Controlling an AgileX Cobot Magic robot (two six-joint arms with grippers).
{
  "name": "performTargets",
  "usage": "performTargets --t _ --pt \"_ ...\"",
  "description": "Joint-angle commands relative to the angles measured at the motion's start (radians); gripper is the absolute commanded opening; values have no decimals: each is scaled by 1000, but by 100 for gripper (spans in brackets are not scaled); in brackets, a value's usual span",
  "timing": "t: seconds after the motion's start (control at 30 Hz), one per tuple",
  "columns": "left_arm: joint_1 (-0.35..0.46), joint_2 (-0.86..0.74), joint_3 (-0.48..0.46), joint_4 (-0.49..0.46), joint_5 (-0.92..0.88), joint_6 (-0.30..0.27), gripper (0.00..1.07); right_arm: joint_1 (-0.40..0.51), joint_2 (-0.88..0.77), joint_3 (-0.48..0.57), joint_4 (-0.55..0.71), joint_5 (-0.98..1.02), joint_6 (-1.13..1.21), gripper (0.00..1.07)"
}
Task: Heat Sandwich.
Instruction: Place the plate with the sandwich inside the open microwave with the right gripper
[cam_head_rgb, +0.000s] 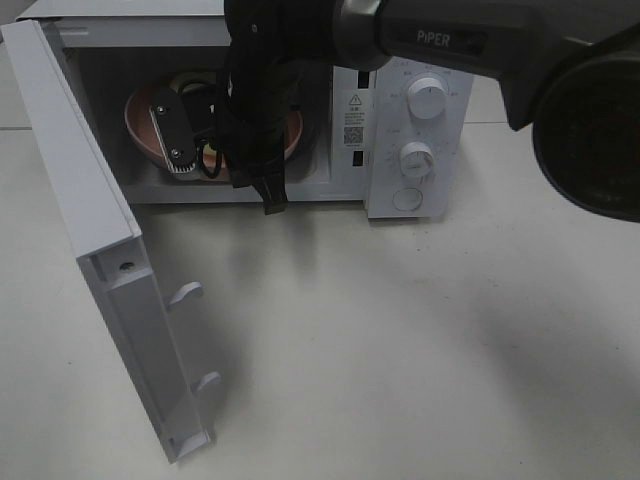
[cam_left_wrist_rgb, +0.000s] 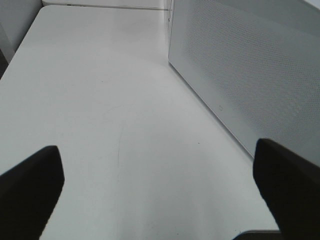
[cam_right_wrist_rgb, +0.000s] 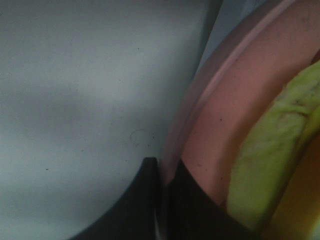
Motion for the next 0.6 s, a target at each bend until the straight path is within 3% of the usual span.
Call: performTargets --t 0.03,0.6 --pt "-2 -23 2 1 -11 -9 98 -9 19 -51 -6 -13 27 0" --pt "-2 -23 2 1 -11 -9 98 -32 61 -90 -26 -32 46 0"
